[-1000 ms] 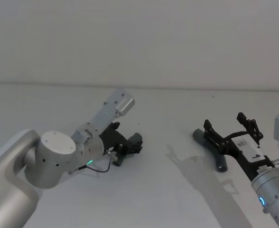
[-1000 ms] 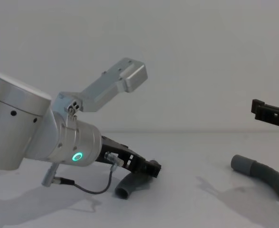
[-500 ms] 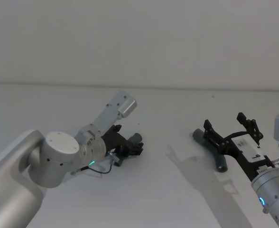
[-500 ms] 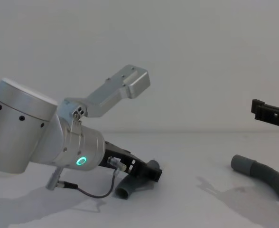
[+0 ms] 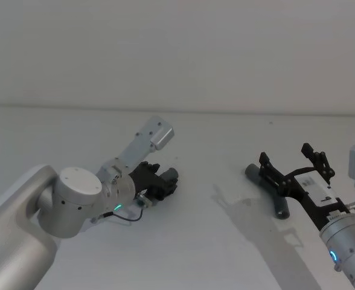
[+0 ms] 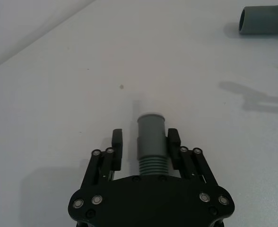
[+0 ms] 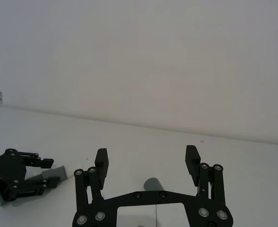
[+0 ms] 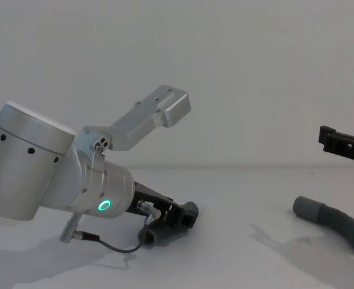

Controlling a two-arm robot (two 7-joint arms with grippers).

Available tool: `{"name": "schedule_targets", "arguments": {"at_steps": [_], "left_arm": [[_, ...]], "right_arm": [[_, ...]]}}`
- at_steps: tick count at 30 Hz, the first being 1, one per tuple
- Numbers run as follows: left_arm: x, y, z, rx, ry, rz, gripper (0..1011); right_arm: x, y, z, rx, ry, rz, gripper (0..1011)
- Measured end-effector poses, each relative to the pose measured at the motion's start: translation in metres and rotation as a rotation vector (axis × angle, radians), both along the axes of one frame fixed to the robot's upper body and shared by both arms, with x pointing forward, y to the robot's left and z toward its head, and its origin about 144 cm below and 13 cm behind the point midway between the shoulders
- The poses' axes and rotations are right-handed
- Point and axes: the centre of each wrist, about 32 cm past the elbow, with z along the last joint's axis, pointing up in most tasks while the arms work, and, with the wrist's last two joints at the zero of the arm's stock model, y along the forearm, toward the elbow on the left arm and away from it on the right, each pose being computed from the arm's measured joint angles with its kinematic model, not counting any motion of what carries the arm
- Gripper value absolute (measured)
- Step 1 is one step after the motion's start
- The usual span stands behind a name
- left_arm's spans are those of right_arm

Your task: Use both hands to pick up one end of the pipe from the table, align the ends, and insert them.

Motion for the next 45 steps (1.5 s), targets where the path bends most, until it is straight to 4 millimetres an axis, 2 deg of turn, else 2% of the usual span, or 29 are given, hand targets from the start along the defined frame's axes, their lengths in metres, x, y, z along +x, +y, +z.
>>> {"name": "schedule_targets", "arguments": {"at_steps": [3,5,6,9,20,26,37,45], "left_arm": [[0.000,0.000,0.000,0.000,0.001,0.000,495],[0.000,0.000,0.000,0.000,0.002,0.001,462],[0.000,0.000,0.000,0.000,0.002,0.001,394],[0.000,0.000,0.000,0.000,0.003,0.001,351],[0.001,0.000,0.000,0.000,0.004,0.001,346],[0.001,0.000,0.000,0.000,0.005,0.002,346],[0.001,0.000,-0.001,0.000,0.005,0.002,346],[0.001,0.000,-0.001,0.000,0.005,0.002,346]], "right_arm": [[0.000,0.000,0.000,0.000,0.000,0.000,1001],[0.000,0.000,0.000,0.000,0.000,0.000,1001],[0.000,0.000,0.000,0.000,0.000,0.000,1001],[0.000,0.000,0.000,0.000,0.000,0.000,1001],[0.003,-0.001,0.004,-0.011,0.011,0.016,1001],[0.016,-0.004,0.015,-0.041,0.048,0.054,1001],[0.051,-0.014,0.044,-0.105,0.165,0.101,1001],[0.061,-0.021,0.056,-0.133,0.238,0.113,1001]]}}
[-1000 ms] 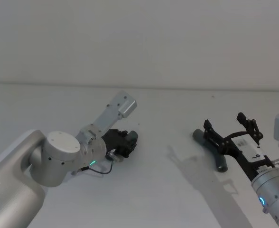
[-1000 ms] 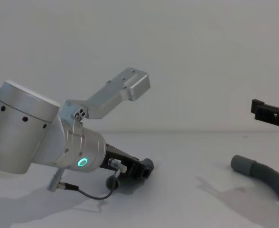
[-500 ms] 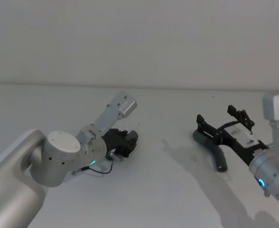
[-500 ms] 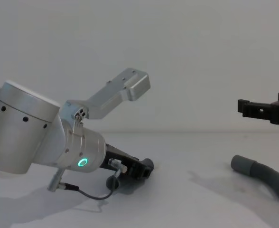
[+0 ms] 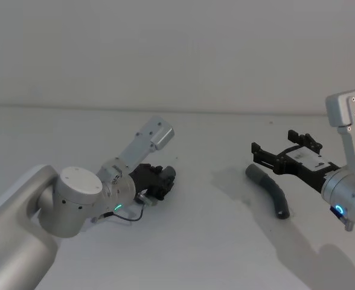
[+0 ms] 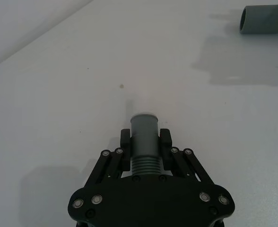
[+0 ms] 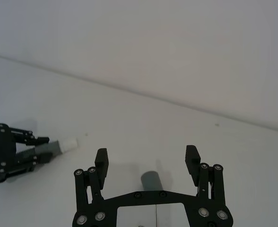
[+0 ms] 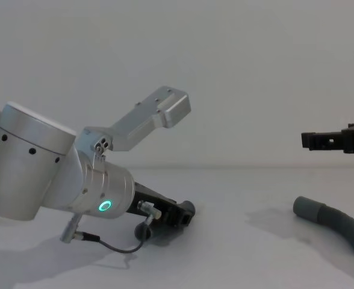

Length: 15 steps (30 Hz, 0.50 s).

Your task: Use both hands to pick up one end of the pipe from the table, align the ends, and insert them.

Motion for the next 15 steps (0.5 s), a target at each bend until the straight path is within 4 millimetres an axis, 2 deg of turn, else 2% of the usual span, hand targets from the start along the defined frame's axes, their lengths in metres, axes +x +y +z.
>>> {"name": "schedule_targets", "arguments": {"at_steps": [15], "left_arm": [[0.0000,0.0000,0.0000,0.000,0.000,0.000,346]], "right_arm": [[0.0017,-0.0092,0.0000,-0.047,0.105,0.049,1001]]}}
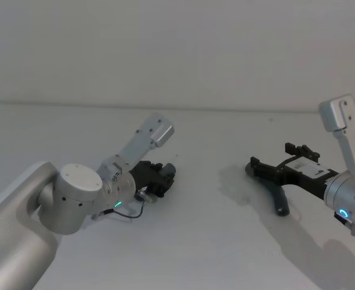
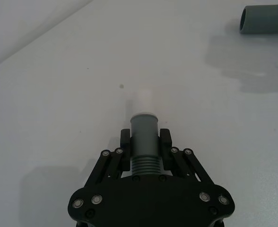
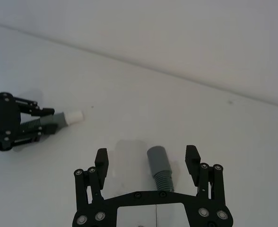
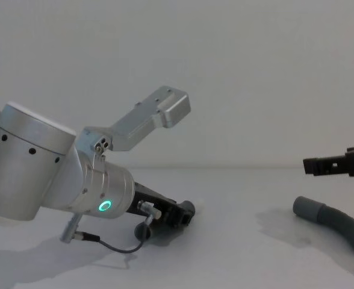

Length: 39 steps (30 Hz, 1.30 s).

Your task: Use both hands to pick up one end of the pipe from the table, align the ends, and insert them.

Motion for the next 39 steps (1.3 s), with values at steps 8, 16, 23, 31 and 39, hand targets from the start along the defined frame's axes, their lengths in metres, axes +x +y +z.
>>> {"name": "schedule_targets", "arguments": {"at_steps": [8,16,23,31,39], "left_arm": [[0.000,0.000,0.000,0.000,0.000,0.000,346],[0.000,0.000,0.000,0.000,0.000,0.000,346],[0.000,0.000,0.000,0.000,0.000,0.000,346],[0.000,0.000,0.000,0.000,0.000,0.000,346],[0.000,0.000,0.000,0.000,0.000,0.000,346]], "right_arm": [[0.004,-0.002,-0.006,-0.015,0.034,0.014,1001],[0.009,-0.005,-0.013,-0.024,0.063,0.015,1001],[0.013,-0.007,-0.019,-0.030,0.080,0.020,1001],[0.018,-0.007,-0.024,-0.035,0.096,0.037,1001],[0.023,-0.008,-0.030,-0.040,0.111,0.045,1001]]}}
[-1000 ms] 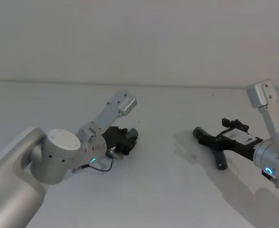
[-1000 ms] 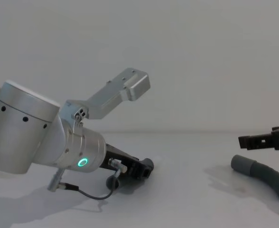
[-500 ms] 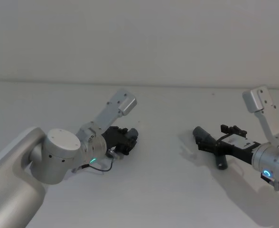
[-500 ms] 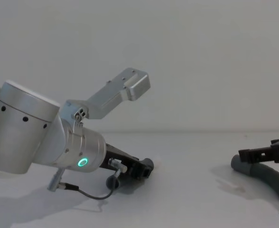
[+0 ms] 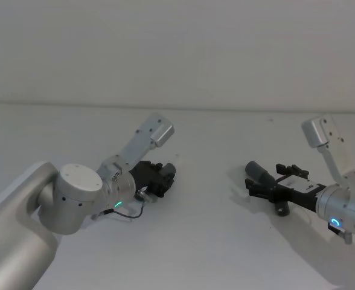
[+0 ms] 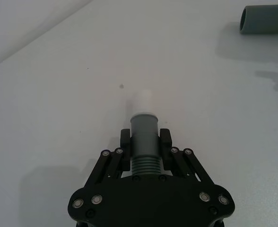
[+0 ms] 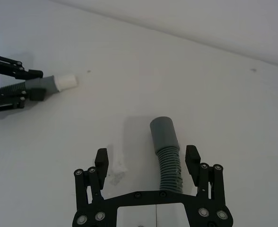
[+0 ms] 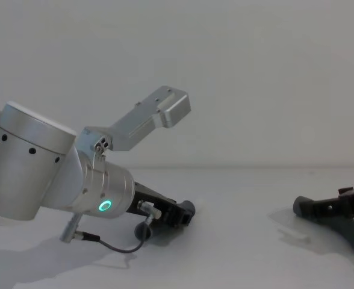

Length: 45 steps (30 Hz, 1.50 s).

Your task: Use both hands to pick up one end of the pipe from the table, align the ends, and insert them.

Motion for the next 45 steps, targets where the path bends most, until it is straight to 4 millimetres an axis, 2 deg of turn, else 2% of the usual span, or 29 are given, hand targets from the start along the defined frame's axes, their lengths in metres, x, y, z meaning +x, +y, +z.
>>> {"name": "schedule_targets", "arguments": {"at_steps": [40,45], "left_arm": [[0.000,0.000,0.000,0.000,0.000,0.000,346],[0.000,0.000,0.000,0.000,0.000,0.000,346]], "right_arm": [[0.018,-0.011,-0.012,-0.026,0.052,0.013,1001],[0.019,-0.012,-0.012,-0.029,0.053,0.014,910]]}}
